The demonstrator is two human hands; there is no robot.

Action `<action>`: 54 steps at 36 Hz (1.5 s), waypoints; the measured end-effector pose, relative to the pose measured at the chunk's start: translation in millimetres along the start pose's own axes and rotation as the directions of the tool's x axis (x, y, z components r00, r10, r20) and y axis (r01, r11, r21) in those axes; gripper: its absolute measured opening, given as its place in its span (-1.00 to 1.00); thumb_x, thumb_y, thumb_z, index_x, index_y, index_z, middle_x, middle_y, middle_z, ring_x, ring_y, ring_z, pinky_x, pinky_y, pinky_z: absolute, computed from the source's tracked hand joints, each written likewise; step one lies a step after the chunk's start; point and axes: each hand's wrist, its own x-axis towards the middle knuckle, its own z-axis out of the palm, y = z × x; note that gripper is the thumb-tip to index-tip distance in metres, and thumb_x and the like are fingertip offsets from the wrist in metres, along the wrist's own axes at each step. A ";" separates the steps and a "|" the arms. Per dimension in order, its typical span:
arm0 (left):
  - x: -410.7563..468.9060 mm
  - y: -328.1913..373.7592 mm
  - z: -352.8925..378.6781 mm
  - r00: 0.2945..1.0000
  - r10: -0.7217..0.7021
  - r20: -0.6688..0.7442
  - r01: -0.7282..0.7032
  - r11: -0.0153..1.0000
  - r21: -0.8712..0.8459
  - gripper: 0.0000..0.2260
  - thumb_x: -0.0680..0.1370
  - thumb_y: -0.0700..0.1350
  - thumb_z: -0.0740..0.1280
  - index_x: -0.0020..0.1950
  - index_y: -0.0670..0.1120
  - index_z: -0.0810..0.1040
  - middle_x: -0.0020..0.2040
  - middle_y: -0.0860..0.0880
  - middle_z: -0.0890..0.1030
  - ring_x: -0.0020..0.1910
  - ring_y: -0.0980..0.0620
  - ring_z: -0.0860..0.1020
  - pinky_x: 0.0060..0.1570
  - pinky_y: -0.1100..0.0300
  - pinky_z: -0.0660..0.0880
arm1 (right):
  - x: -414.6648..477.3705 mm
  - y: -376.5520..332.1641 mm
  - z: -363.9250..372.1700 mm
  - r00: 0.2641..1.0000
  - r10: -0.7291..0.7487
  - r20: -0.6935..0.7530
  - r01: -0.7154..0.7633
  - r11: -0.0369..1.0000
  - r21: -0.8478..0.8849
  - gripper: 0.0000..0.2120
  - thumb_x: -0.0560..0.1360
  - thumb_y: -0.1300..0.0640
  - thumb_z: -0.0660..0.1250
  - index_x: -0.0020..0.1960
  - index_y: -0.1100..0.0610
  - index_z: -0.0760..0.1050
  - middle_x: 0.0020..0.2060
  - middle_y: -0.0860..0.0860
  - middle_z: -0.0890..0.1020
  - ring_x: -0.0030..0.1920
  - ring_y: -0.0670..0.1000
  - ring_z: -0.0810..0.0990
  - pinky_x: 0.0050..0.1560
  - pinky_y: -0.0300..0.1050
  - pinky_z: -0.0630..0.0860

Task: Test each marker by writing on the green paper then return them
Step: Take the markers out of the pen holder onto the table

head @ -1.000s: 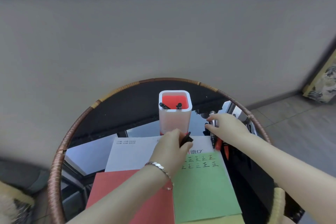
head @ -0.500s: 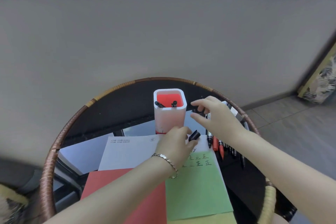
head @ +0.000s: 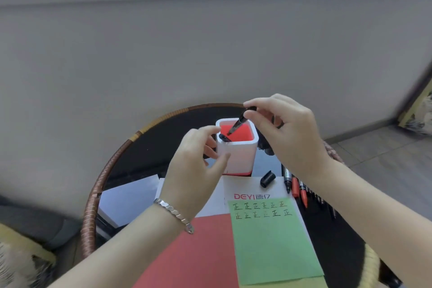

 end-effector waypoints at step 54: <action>-26.5 4.0 17.3 0.891 -0.221 0.398 0.205 0.975 0.083 -0.82 0.61 0.04 0.02 0.05 0.02 0.35 -0.55 0.08 0.30 -0.63 0.18 0.31 -0.60 0.34 0.16 | -46.7 39.1 -11.1 0.532 0.801 0.274 -0.806 0.379 0.455 -0.82 0.58 0.11 0.16 -0.12 0.16 0.46 -0.16 0.09 0.63 -0.22 -0.04 0.60 -0.23 -0.19 0.47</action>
